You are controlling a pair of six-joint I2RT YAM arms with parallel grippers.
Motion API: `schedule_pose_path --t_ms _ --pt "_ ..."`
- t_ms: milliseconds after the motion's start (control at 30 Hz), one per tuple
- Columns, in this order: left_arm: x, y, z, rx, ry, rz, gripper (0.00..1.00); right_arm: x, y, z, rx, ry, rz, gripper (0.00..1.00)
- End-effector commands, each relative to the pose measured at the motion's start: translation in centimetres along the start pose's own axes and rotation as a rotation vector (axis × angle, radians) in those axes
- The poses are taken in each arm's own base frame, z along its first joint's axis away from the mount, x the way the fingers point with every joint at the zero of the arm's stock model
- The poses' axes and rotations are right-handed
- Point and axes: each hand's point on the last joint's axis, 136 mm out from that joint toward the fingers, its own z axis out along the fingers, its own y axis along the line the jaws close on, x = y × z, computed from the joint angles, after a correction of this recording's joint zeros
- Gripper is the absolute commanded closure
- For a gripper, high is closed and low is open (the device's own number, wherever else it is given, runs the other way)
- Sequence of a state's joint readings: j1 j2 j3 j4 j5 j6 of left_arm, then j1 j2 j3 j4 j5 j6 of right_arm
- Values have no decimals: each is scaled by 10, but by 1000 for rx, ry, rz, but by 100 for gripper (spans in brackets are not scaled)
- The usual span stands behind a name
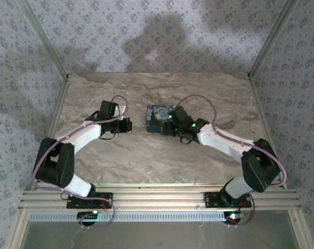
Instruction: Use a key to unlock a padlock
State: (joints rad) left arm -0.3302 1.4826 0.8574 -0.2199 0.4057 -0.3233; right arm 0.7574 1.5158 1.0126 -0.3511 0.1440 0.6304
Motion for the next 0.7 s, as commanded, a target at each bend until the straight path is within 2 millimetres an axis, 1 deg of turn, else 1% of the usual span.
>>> schedule_pose_path --t_ms 0,67,167,300,400,467,533,667 --pt "20 -17 -13 63 29 29 100 8 7 21 103 -41 6 41" --pt "31 -22 -20 68 43 66 100 10 15 37 119 -22 -1 41" --pt "38 -29 -31 88 30 97 100 6 21 55 139 2 15 41" --pt "41 -42 -48 132 -7 152 100 3 21 66 144 -16 36 44" --pt "47 -47 -56 161 -48 190 100 6 8 75 198 -21 42 47" --pt "48 -51 -60 180 -74 189 100 6 2 78 215 -30 57 49" --pt "48 -57 -63 204 -89 195 100 5 3 80 206 -52 66 51" --pt "55 -66 -63 224 -78 225 100 3 1 85 213 -80 74 54"
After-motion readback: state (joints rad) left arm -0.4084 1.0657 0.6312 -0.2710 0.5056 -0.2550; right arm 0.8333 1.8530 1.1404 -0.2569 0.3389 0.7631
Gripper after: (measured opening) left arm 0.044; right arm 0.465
